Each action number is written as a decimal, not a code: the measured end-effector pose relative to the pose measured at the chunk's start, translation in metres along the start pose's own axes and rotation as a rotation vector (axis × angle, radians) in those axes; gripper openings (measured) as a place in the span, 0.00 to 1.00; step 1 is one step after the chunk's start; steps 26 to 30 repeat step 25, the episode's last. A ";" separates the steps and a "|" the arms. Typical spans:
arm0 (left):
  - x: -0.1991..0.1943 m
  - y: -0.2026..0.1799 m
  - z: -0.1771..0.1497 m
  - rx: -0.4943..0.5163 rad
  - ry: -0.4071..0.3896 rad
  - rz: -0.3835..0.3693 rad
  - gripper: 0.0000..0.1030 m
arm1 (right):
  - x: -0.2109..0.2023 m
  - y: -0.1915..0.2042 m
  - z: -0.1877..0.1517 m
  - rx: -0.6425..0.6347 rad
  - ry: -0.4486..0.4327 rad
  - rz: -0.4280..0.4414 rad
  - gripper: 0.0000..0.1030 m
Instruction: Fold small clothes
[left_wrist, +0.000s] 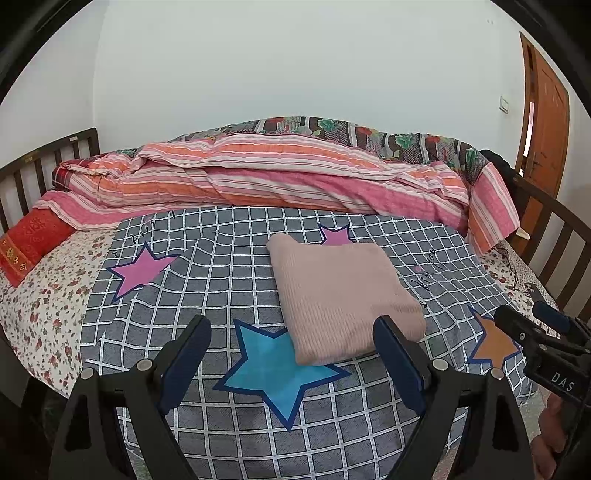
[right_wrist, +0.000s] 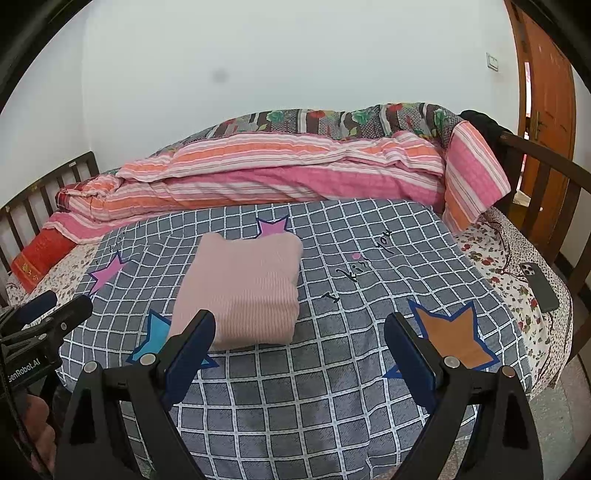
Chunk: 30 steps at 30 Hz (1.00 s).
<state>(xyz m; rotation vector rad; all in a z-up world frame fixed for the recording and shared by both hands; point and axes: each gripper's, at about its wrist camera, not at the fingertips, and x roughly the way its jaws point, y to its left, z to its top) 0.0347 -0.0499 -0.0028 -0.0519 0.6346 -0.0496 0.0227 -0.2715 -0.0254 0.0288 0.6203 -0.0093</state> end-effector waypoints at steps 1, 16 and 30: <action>0.000 0.001 0.000 0.001 0.000 0.000 0.87 | -0.001 0.000 -0.001 0.000 0.000 0.000 0.89; -0.002 -0.001 0.003 0.001 -0.003 -0.003 0.87 | -0.001 0.004 0.000 -0.005 -0.002 0.004 0.89; 0.000 -0.003 0.008 0.003 -0.008 -0.018 0.87 | -0.001 0.004 0.001 -0.009 -0.007 0.006 0.89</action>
